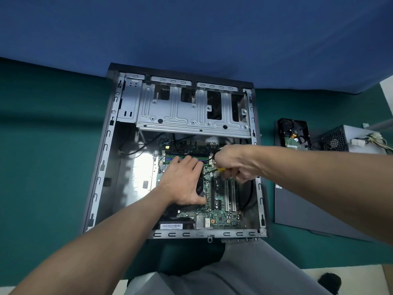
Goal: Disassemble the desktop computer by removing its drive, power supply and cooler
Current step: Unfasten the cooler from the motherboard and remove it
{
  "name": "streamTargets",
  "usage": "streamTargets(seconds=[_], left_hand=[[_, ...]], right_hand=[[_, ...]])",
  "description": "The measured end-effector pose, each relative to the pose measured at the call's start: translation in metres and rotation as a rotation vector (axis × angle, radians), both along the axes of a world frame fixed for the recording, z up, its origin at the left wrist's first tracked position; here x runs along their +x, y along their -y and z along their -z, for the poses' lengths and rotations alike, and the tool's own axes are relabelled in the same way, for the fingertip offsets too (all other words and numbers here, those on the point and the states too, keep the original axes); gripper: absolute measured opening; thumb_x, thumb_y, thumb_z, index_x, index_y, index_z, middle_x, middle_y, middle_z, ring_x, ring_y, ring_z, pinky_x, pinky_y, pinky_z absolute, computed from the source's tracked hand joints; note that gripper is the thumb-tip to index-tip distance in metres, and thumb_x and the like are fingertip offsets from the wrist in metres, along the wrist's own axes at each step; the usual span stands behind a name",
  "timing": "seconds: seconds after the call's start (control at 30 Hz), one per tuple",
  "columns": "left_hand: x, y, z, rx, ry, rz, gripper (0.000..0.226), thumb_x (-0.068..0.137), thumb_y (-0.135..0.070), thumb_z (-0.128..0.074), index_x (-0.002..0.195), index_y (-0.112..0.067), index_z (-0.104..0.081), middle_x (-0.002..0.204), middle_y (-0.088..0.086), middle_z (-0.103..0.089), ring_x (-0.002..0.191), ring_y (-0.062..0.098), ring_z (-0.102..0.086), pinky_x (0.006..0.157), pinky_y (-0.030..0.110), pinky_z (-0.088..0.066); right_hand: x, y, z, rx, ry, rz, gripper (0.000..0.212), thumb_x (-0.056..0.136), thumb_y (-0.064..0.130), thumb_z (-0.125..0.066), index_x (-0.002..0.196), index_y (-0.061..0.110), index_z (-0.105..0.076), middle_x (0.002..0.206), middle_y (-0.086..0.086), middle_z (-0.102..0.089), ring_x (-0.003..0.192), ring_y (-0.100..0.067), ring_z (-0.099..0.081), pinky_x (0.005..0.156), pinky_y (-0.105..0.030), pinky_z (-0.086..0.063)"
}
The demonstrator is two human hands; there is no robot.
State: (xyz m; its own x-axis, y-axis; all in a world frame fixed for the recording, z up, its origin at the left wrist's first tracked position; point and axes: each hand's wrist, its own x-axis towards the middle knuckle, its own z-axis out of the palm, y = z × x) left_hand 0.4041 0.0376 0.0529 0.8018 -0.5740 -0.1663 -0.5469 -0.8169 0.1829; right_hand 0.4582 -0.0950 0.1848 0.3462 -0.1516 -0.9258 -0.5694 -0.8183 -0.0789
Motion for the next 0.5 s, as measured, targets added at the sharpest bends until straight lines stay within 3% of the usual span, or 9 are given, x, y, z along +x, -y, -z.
streamTargets(seconds=[0.1,0.17,0.23,0.3,0.37,0.43,0.5], left_hand=[[0.0,0.0,0.001,-0.009,0.01,0.004,0.084,0.06,-0.08,-0.041,0.108,-0.012,-0.049,0.105,0.005,-0.056,0.096,0.023,-0.047,0.083,0.041,-0.038],[0.0,0.0,0.001,0.002,0.006,0.008,0.086,0.06,-0.082,-0.041,0.11,-0.012,-0.05,0.105,0.005,-0.056,0.096,0.023,-0.047,0.084,0.041,-0.038],[0.001,0.001,0.002,0.027,-0.015,0.005,0.092,0.06,-0.084,-0.038,0.116,-0.012,-0.05,0.109,0.006,-0.056,0.099,0.023,-0.047,0.088,0.043,-0.037],[0.001,0.002,0.002,0.047,-0.031,0.0,0.096,0.061,-0.084,-0.037,0.123,-0.012,-0.05,0.117,0.006,-0.056,0.105,0.024,-0.047,0.092,0.044,-0.037],[0.001,0.002,0.003,0.047,-0.036,-0.006,0.098,0.061,-0.083,-0.038,0.126,-0.011,-0.049,0.121,0.007,-0.056,0.111,0.024,-0.047,0.095,0.045,-0.036],[0.0,0.002,0.003,0.03,-0.017,-0.003,0.095,0.061,-0.082,-0.039,0.122,-0.009,-0.05,0.119,0.008,-0.057,0.109,0.025,-0.048,0.093,0.044,-0.037],[0.0,0.001,0.001,0.029,-0.006,0.003,0.093,0.06,-0.083,-0.039,0.117,-0.01,-0.05,0.113,0.008,-0.057,0.102,0.024,-0.048,0.089,0.043,-0.038]], right_hand=[[-0.005,0.001,-0.001,-0.1,0.265,-0.581,0.027,0.095,0.012,-0.041,0.069,0.008,-0.046,0.07,-0.007,-0.05,0.056,-0.017,-0.047,0.047,-0.023,-0.042],[-0.011,0.002,-0.006,-0.199,0.447,-1.04,0.027,0.093,0.015,-0.045,0.067,0.011,-0.042,0.069,-0.006,-0.047,0.065,-0.025,-0.052,0.059,-0.029,-0.045],[-0.016,0.0,-0.009,-0.199,0.578,-1.485,0.035,0.098,0.019,-0.041,0.064,0.012,-0.035,0.067,-0.004,-0.047,0.065,-0.026,-0.051,0.058,-0.033,-0.044],[-0.017,-0.005,-0.006,-0.166,0.621,-1.761,0.039,0.101,0.022,-0.038,0.064,0.012,-0.031,0.07,-0.002,-0.051,0.064,-0.024,-0.051,0.055,-0.033,-0.042],[-0.014,-0.009,-0.006,-0.091,0.626,-1.605,0.03,0.096,0.016,-0.045,0.068,0.011,-0.036,0.068,-0.003,-0.047,0.061,-0.024,-0.048,0.054,-0.031,-0.038],[-0.008,-0.01,-0.003,0.001,0.596,-1.106,0.025,0.088,0.01,-0.055,0.066,0.006,-0.045,0.064,-0.004,-0.047,0.059,-0.024,-0.05,0.049,-0.025,-0.037],[-0.002,-0.008,-0.001,0.053,0.446,-0.499,0.018,0.091,0.017,-0.057,0.076,0.007,-0.055,0.067,-0.005,-0.056,0.054,-0.019,-0.053,0.042,-0.02,-0.035]])
